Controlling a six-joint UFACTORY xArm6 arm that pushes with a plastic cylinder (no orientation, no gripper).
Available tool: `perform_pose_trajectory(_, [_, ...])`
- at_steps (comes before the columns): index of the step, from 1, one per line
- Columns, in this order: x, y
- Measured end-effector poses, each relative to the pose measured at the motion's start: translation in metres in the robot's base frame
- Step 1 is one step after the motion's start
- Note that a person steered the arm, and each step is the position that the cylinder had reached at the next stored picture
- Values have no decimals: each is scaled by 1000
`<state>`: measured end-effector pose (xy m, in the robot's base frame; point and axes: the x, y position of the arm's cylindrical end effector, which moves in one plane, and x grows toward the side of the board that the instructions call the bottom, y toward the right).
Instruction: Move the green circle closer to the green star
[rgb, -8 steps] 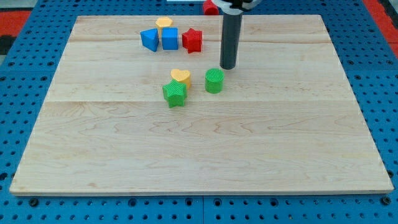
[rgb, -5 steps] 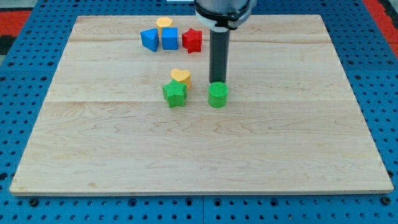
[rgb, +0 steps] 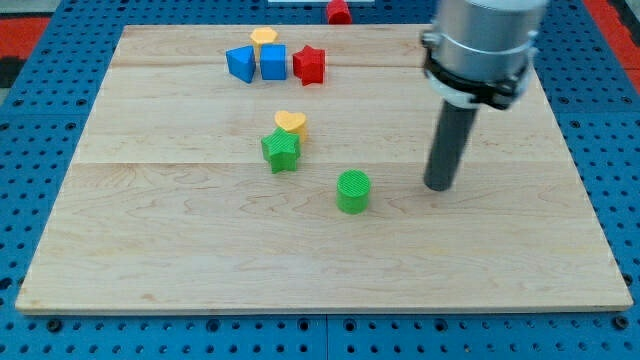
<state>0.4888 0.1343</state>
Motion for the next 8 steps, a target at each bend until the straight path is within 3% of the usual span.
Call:
perform_pose_trajectory(1, [36,-14])
perform_pose_trajectory(5, [-3,-106])
perform_pose_trajectory(8, [-9,-137])
